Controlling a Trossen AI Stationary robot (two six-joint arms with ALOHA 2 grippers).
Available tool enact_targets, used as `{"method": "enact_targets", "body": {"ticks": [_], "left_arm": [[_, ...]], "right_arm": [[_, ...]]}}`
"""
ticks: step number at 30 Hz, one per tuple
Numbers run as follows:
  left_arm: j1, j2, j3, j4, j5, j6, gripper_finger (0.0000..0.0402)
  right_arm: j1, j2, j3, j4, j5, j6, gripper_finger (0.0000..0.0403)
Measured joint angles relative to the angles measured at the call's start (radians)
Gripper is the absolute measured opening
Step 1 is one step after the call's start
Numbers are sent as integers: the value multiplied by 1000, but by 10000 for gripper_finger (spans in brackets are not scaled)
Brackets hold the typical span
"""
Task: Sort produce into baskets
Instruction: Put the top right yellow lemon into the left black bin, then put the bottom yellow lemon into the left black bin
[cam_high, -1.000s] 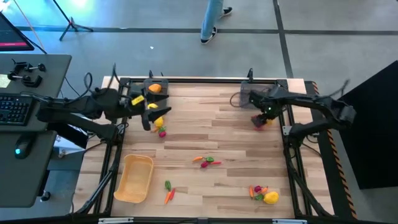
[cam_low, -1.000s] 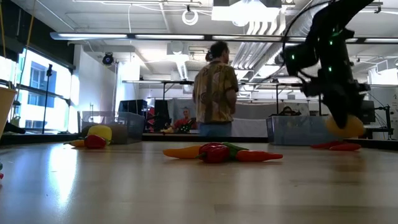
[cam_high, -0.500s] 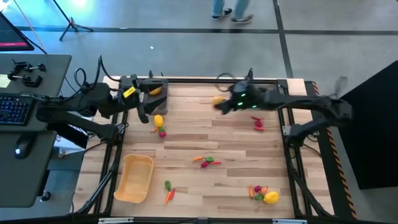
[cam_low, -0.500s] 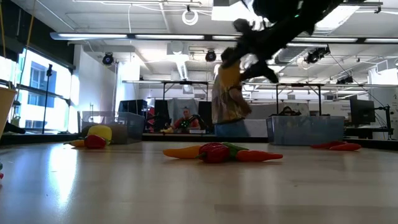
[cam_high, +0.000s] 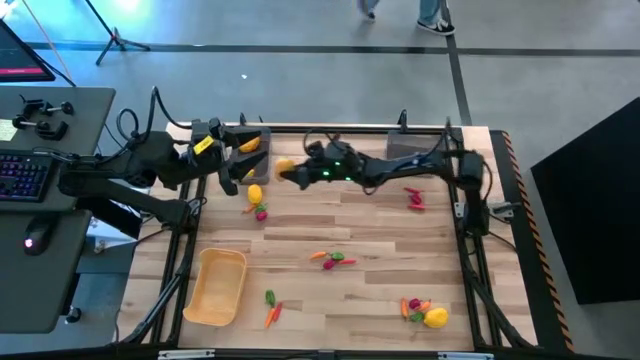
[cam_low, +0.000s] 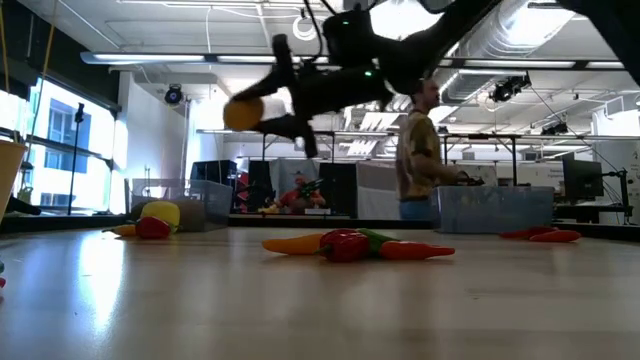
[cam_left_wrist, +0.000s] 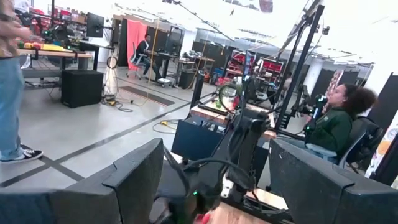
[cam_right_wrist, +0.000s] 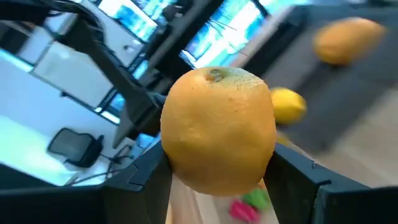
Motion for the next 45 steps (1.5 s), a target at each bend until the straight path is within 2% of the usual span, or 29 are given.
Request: {"method": "enact_targets", "body": {"ticks": [13, 18, 29, 32, 38, 41, 45], "left_arm": [[0, 0, 0, 13, 0, -25, 278], [-1, 0, -1, 6, 5, -44, 278], [-1, 0, -1, 6, 8, -44, 278], [-1, 0, -1, 5, 8, -44, 278], [-1, 0, -1, 5, 8, -43, 278], [-1, 0, -1, 5, 8, -43, 278], [-1, -2, -1, 7, 8, -43, 278]], "right_arm": [[-2, 352, 563, -246, -1, -150, 202], [-3, 445, 710, -261, 10, -168, 221], [-29, 486, 760, -310, 11, -231, 238], [-42, 486, 760, -310, 11, -234, 268], [-63, 482, 760, -323, 0, -248, 359], [-86, 477, 772, -325, -81, -192, 389], [-153, 477, 827, -322, -302, -114, 397]]}}
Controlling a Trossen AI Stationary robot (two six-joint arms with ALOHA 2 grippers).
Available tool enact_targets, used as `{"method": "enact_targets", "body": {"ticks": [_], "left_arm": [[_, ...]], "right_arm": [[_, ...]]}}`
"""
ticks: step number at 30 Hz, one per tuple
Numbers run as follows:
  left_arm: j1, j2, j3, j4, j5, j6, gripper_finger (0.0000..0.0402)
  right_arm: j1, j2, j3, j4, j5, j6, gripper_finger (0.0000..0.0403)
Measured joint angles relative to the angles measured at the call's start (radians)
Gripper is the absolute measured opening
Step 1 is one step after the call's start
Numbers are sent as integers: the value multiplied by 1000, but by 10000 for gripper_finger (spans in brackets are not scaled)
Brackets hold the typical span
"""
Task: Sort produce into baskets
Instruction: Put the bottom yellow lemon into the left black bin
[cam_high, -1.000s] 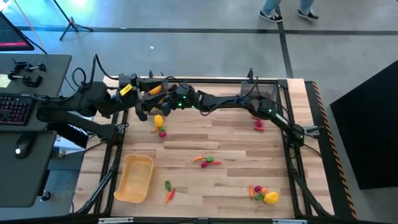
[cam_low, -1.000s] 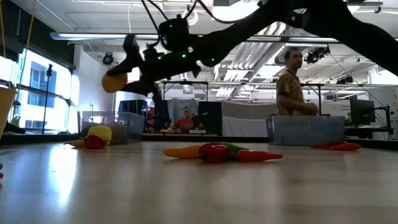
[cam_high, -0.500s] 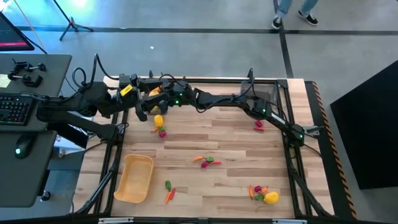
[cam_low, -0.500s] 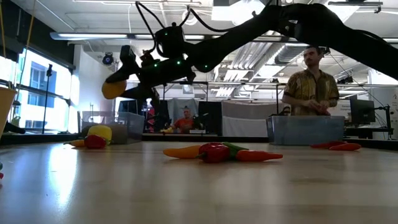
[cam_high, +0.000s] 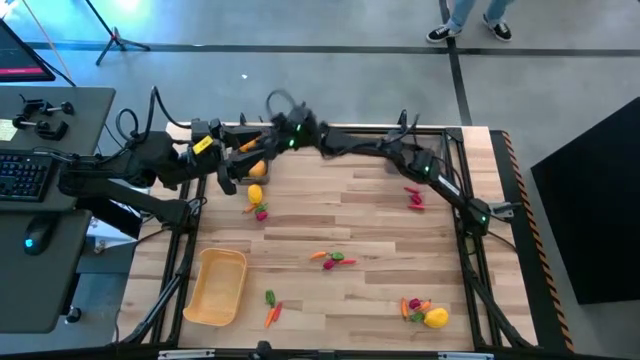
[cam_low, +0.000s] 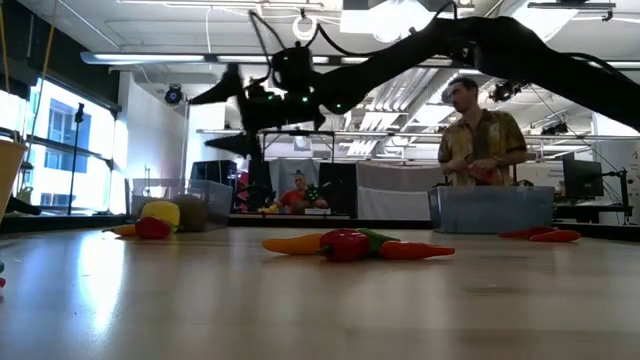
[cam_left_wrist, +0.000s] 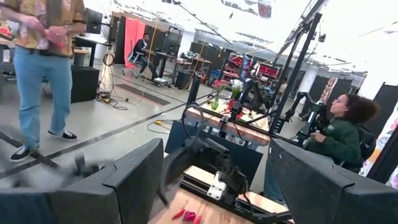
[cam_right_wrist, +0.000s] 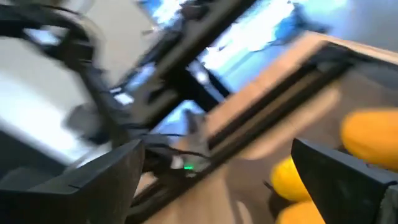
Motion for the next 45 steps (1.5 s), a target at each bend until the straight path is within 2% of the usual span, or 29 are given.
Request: {"method": "enact_targets", "body": {"ticks": [5, 7, 9, 11, 12, 15, 17, 20, 23, 26, 29, 33, 38, 41, 45], "left_arm": [[0, -1, 0, -1, 0, 0, 278], [1, -1, 0, -1, 0, 0, 278], [1, -1, 0, -1, -2, 0, 278], [1, -1, 0, -2, -3, 0, 278], [1, -1, 0, -2, -3, 0, 278], [1, -1, 0, -2, -4, 1, 278], [1, 0, 0, -1, -5, 1, 278], [5, 0, 0, -2, -7, 1, 278], [6, 0, 0, -2, -8, 1, 278], [5, 0, 0, -2, -8, 1, 278], [5, 0, 0, -2, -8, 2, 278], [5, 0, 0, -1, -8, 51, 278], [5, 0, 0, 5, -10, 91, 278], [5, 0, 0, 5, -10, 97, 278], [5, 0, 0, 5, -10, 110, 278]], "right_arm": [[-89, -3, 95, -20, -471, 0, 397], [-109, -22, 104, -84, -579, 5, 397], [-110, -54, 96, -227, -621, -77, 397], [-95, -107, 85, -499, -605, -284, 397], [-88, -141, 85, -663, -555, -405, 397], [-53, -235, 85, -1121, -281, -733, 397], [-32, -286, 65, -1272, -159, -818, 397], [-3, -395, -45, -1300, -108, -808, 397], [44, -559, -248, -1198, -42, -728, 397], [114, -741, -516, -1057, 95, -568, 397], [207, -926, -755, -933, 200, -328, 397], [362, -1113, -1000, -809, 292, 60, 397], [578, -1269, -1212, -730, 282, 505, 397], [722, -1307, -1299, -693, 275, 764, 397], [878, -1321, -1363, -653, 249, 1029, 397]]}}
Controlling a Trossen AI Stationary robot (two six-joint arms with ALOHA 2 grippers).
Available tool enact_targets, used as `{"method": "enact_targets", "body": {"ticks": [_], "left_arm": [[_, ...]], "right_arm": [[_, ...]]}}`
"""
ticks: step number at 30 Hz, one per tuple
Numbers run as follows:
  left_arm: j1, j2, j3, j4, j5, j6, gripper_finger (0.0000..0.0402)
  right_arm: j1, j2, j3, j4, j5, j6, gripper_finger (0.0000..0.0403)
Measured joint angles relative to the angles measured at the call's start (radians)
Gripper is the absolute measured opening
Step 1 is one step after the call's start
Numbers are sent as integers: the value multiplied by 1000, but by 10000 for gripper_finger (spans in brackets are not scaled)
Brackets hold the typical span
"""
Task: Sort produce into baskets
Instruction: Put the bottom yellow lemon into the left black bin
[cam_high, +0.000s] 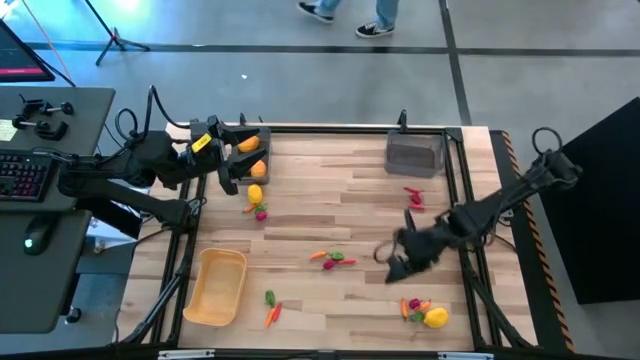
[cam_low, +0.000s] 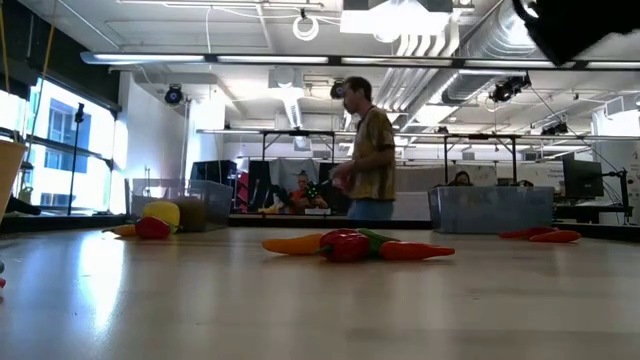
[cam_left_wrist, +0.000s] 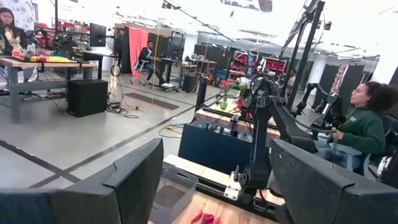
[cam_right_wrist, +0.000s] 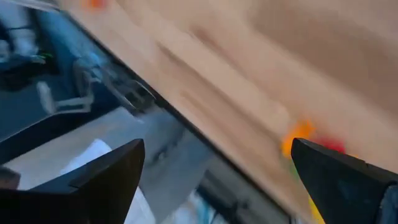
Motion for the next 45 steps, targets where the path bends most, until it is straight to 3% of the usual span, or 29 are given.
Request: {"method": "enact_targets", "body": {"ticks": [6, 11, 18, 31, 39, 45], "left_arm": [[0, 0, 0, 0, 1, 20, 278], [0, 0, 0, -6, 2, 48, 278], [0, 0, 0, -6, 2, 49, 278], [0, 0, 0, -6, 2, 48, 278], [0, 0, 0, -6, 2, 46, 278], [0, 0, 0, -6, 2, 36, 278]], "right_arm": [[136, 4, -33, -37, -94, 406, 397], [243, 41, -33, -52, -97, 604, 397], [308, 152, -33, -56, -186, 635, 397], [375, 253, -31, 6, -181, 544, 397], [415, 264, -31, -29, -177, 670, 397], [415, 305, -30, 13, -169, 671, 397]]}}
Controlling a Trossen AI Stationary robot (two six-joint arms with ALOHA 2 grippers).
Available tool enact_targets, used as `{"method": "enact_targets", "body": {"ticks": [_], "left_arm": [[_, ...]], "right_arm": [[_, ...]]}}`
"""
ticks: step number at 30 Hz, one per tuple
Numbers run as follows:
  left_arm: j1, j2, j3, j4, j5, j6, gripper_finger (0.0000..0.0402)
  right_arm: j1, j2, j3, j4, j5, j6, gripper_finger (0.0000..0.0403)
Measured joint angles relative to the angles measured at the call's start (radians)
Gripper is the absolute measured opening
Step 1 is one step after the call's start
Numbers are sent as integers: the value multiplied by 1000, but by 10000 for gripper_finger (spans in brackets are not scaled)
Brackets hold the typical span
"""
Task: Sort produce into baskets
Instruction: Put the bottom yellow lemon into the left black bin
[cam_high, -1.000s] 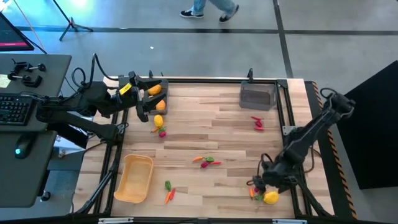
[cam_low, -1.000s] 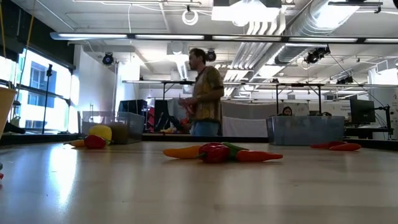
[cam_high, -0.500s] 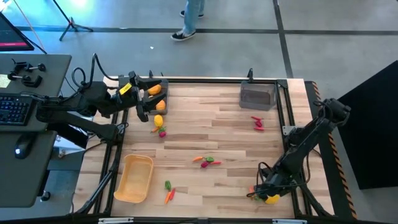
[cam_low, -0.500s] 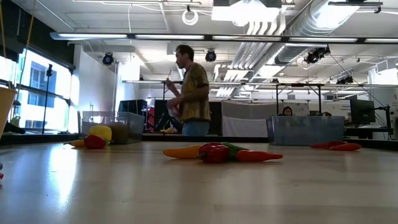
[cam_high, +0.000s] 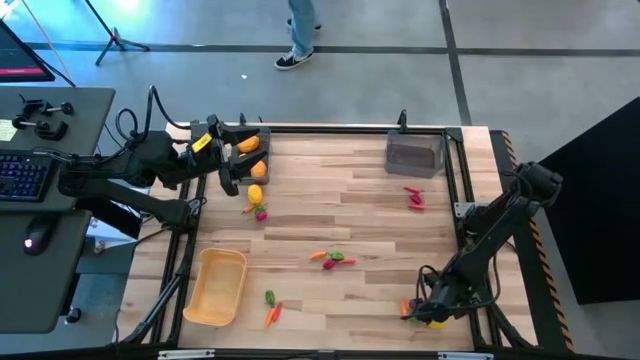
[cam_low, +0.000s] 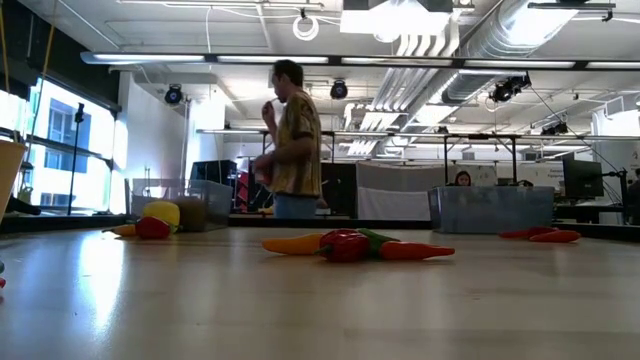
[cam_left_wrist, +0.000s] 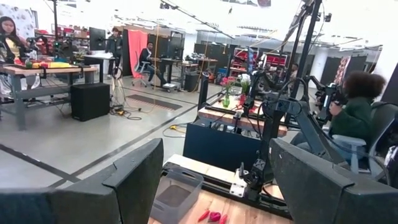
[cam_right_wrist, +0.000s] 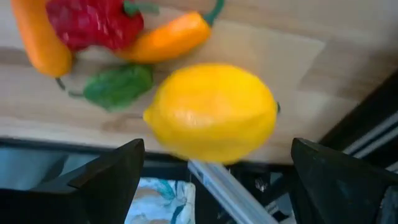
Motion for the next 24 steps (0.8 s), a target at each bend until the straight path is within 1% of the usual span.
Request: {"method": "enact_targets", "body": {"ticks": [5, 11, 15, 18, 21, 24], "left_arm": [[0, 0, 0, 3, 0, -9, 278], [0, 0, 0, 7, 0, -14, 278], [0, 0, 0, 7, 0, -18, 278], [0, 0, 0, 6, 0, -42, 278], [0, 0, 0, 4, 0, -42, 278], [1, 3, 0, 7, -1, -42, 278]], "right_arm": [[0, 19, 0, -2, 46, -8, 397], [0, 19, 0, -49, 97, -165, 397], [-7, 19, 0, -77, 96, -249, 397], [-10, 19, 0, -74, 58, -292, 397], [-10, 19, 0, -86, 35, -285, 397], [-10, 19, 0, -75, 56, -266, 397]]}}
